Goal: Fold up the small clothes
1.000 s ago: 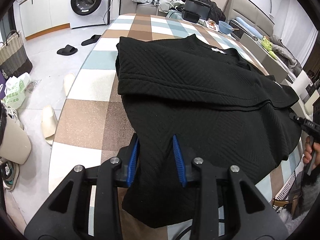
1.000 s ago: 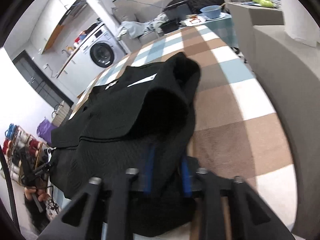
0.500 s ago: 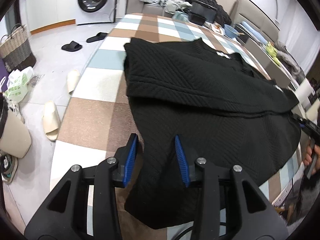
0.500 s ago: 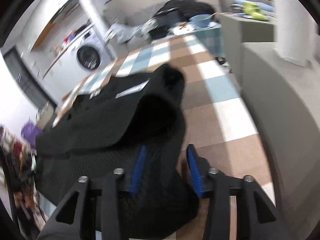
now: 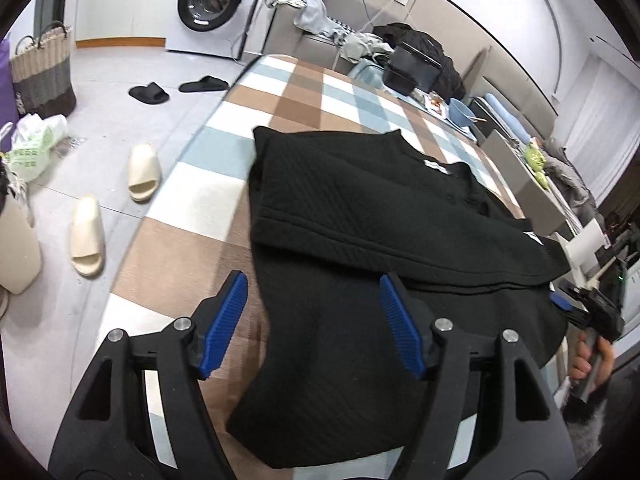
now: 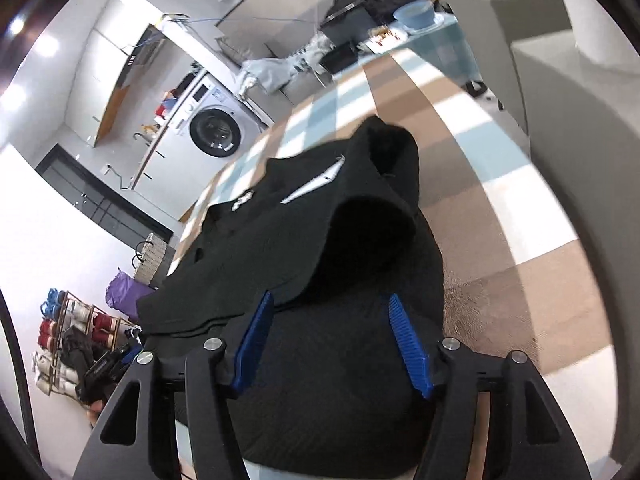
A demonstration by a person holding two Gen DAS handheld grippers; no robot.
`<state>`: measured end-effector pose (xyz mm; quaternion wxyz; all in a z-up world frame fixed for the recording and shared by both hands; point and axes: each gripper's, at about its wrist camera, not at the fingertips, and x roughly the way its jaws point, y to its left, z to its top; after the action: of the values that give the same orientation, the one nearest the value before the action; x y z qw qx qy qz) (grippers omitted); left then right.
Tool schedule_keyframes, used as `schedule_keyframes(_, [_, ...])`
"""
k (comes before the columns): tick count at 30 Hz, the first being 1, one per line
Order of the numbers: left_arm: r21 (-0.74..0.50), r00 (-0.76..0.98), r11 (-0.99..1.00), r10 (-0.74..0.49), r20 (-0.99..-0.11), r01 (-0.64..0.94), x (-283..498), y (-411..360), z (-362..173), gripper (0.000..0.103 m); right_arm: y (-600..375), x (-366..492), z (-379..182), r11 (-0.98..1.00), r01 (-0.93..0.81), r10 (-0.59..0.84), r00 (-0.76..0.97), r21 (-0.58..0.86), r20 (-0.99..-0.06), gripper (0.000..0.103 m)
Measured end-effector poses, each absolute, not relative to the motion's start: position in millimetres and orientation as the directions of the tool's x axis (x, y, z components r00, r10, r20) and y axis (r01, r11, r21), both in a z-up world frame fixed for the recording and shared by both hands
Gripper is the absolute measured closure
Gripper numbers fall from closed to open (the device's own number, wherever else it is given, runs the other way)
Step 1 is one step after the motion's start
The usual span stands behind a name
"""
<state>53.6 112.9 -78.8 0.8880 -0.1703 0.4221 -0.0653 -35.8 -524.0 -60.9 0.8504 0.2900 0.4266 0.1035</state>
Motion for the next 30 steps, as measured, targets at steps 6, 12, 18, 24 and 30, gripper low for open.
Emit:
schedule_keyframes(6, [-0.386,0.601,0.922,-0.297,-0.742,-0.021,60.5,101.2,-86.7,0.034,-527.5,-6.1,-68.2,0.752,0.130,0.430,0.646,0.646,-0.631,0.032])
schedule_keyframes(12, [-0.374,0.592,0.927,-0.290,-0.752,-0.021,62.9,93.3,-94.6,0.031,-521.0,-4.5,-45.9,0.737,0.014,0.473,0.704,0.676,-0.530,0.033])
schedule_keyframes(18, [-0.395,0.577,0.918,-0.305,-0.758,-0.033,71.4,91.6,-104.8,0.030,-508.8,-7.9,-33.8,0.788,-0.037,0.453,0.711,0.615,-0.537,0.033])
schedule_keyframes(24, [-0.467,0.596,0.881,-0.336,-0.729,-0.074,86.1,106.0,-107.3,0.029,-509.7,-7.3,-39.4,0.785,-0.020,0.451,0.704,0.620,-0.549,0.033])
schedule_keyframes(30, [-0.422,0.644,0.891,-0.225,-0.731,-0.167,106.9,122.3,-105.3,0.029,-511.0,-8.7,-41.4,0.779,-0.012,0.454,0.700,0.627,-0.551,0.033])
